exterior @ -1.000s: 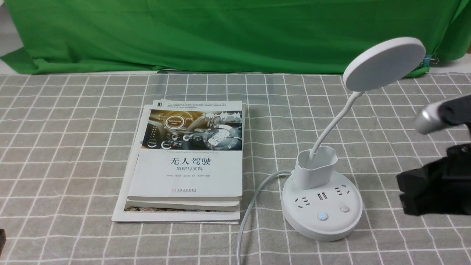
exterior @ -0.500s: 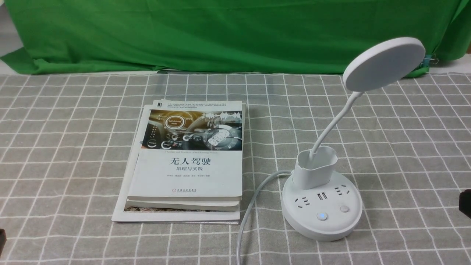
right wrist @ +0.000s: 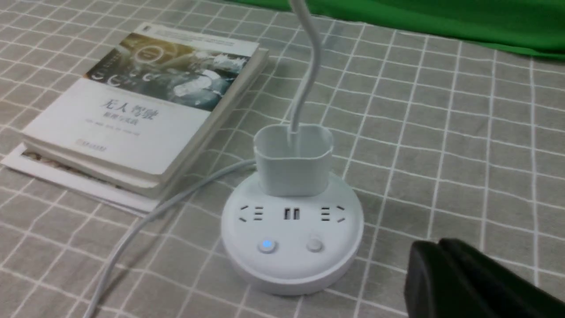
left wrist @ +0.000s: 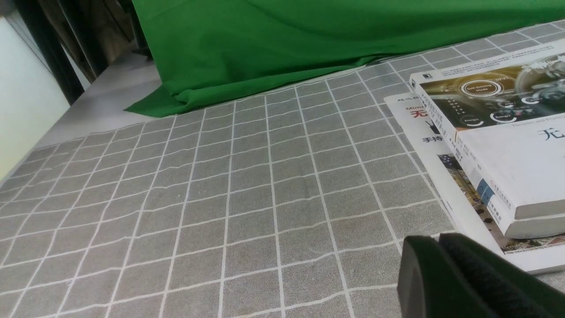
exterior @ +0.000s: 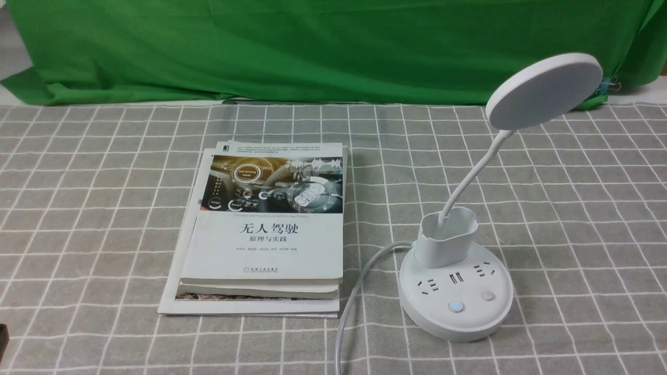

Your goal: Turn off the desk lamp on the grey coffee tablecloth by hand.

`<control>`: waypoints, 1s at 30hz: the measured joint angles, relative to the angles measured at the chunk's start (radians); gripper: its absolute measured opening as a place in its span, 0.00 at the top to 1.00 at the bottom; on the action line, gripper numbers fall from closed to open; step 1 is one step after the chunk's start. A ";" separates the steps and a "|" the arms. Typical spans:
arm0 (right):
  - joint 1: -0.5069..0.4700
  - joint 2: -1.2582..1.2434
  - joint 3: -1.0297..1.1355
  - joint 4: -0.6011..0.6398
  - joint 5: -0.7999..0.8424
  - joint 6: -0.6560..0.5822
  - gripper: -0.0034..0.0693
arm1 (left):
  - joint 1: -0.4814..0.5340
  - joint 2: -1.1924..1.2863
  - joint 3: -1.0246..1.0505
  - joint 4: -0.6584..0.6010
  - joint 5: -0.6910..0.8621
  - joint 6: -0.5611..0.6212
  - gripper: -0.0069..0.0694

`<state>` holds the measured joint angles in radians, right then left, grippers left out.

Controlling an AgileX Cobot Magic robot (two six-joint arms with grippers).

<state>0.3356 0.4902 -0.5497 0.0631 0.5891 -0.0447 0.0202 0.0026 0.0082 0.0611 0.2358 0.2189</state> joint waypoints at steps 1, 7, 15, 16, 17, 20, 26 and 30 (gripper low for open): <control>-0.009 -0.001 0.000 0.000 0.000 0.000 0.90 | 0.000 0.000 0.000 0.000 0.000 0.000 0.88; -0.198 -0.078 0.002 -0.008 -0.019 -0.035 0.89 | 0.000 0.000 0.000 0.000 0.000 0.000 0.88; -0.441 -0.311 0.193 -0.012 -0.173 -0.136 0.89 | 0.000 0.000 0.000 0.000 0.000 0.000 0.88; -0.465 -0.352 0.257 -0.012 -0.196 -0.141 0.89 | 0.000 0.000 0.000 0.000 0.000 0.000 0.88; -0.480 -0.384 0.312 -0.012 -0.209 -0.143 0.89 | 0.000 0.000 0.000 0.000 0.000 0.000 0.88; -0.492 -0.448 0.441 -0.012 -0.236 -0.153 0.89 | 0.000 0.000 0.000 0.000 0.000 0.000 0.88; -0.463 -0.489 0.557 -0.010 -0.320 -0.099 0.89 | 0.000 -0.004 0.000 0.000 0.001 0.000 0.88; -0.395 -0.489 0.557 -0.009 -0.333 -0.086 0.89 | 0.000 -0.004 0.000 0.000 0.001 0.000 0.88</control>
<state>-0.0593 0.0013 0.0072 0.0538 0.2565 -0.1305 0.0202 -0.0017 0.0082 0.0611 0.2363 0.2189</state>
